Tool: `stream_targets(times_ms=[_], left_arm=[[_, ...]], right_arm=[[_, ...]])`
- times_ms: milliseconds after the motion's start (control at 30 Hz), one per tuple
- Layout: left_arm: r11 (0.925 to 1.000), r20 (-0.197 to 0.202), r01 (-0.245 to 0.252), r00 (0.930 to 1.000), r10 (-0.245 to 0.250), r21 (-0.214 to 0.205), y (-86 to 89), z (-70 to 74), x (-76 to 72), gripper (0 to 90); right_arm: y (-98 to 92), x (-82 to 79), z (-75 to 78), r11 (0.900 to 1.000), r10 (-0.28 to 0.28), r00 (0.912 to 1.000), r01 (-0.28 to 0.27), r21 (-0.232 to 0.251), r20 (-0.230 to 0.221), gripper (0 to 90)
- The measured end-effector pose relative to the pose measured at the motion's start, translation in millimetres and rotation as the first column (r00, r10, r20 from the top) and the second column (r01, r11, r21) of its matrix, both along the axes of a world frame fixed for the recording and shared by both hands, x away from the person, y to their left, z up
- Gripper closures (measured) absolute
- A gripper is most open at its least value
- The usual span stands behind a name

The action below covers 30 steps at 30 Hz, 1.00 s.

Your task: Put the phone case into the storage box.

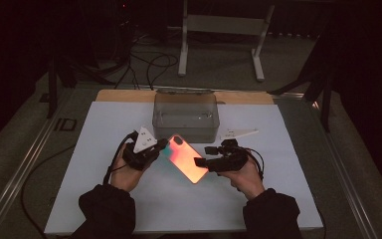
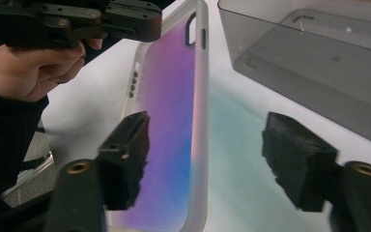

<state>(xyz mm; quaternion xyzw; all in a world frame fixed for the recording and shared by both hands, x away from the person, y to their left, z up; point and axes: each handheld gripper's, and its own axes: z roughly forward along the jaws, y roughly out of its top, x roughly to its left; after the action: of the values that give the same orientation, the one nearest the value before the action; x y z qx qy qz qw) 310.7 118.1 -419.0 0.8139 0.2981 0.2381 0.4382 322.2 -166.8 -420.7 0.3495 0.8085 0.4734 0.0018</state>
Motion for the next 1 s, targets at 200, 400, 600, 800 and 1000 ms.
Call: stream_targets(times_ms=[200,400,600,800,1000], left_arm=[[1.0,0.01,0.001,1.0,-0.001,-0.008,0.3,1.2,-0.9,88.9],[0.9999,0.013,0.004,0.9999,-0.003,-0.012,0.9,1.4,-0.6,88.9],[0.9999,0.018,0.007,0.9998,-0.007,-0.008,-0.7,0.2,-0.7,88.9],[1.0,0.02,0.001,0.9998,-0.001,-0.005,-1.7,-1.2,0.0,88.9],[1.0,0.021,-0.001,0.9998,0.001,0.0,-4.8,-3.9,0.2,88.7]], right_arm=[[3.3,0.7,-2.1,1.0,0.009,0.9995,-0.009,-0.001,-0.031,41.1],[4.3,2.2,-2.7,0.998,0.054,0.9959,-0.052,0.037,-0.072,54.8],[4.4,3.9,-3.3,0.9955,0.075,0.9928,-0.07,0.064,-0.093,69.4],[4.6,5.2,-3.3,0.9907,0.114,0.9844,-0.102,0.09,-0.134,71.2],[7.3,3.3,-1.6,0.9901,0.126,0.9826,-0.116,0.078,-0.136,75.2]])
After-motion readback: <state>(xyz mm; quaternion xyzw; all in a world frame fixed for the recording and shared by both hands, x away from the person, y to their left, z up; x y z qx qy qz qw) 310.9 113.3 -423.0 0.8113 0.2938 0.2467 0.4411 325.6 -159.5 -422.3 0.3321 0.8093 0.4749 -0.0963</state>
